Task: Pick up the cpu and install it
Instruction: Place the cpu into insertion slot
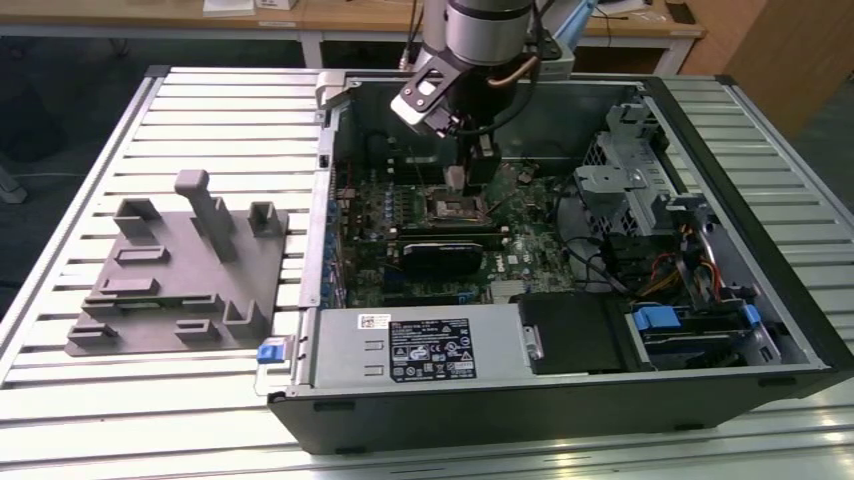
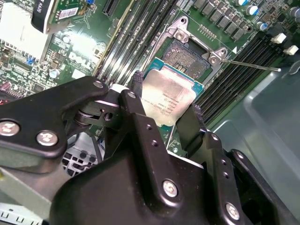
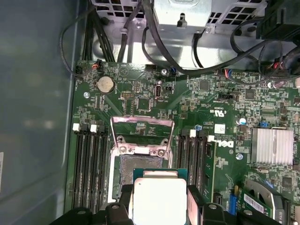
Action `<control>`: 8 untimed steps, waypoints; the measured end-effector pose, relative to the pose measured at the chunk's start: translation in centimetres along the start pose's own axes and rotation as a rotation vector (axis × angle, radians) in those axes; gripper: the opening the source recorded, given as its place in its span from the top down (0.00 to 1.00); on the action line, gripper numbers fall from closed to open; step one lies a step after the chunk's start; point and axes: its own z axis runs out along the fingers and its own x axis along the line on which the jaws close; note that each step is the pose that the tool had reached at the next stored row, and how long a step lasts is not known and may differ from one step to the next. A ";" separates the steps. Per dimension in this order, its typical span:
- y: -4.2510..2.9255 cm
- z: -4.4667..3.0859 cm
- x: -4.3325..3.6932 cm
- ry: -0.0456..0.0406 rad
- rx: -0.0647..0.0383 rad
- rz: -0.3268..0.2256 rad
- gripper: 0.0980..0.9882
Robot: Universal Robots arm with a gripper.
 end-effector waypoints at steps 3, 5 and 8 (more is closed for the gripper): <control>-0.01 0.35 0.11 0.0000 0.000 0.000 0.50; -0.01 0.51 0.14 0.0000 0.000 0.000 0.50; -0.02 0.72 0.17 0.0000 0.000 0.000 0.50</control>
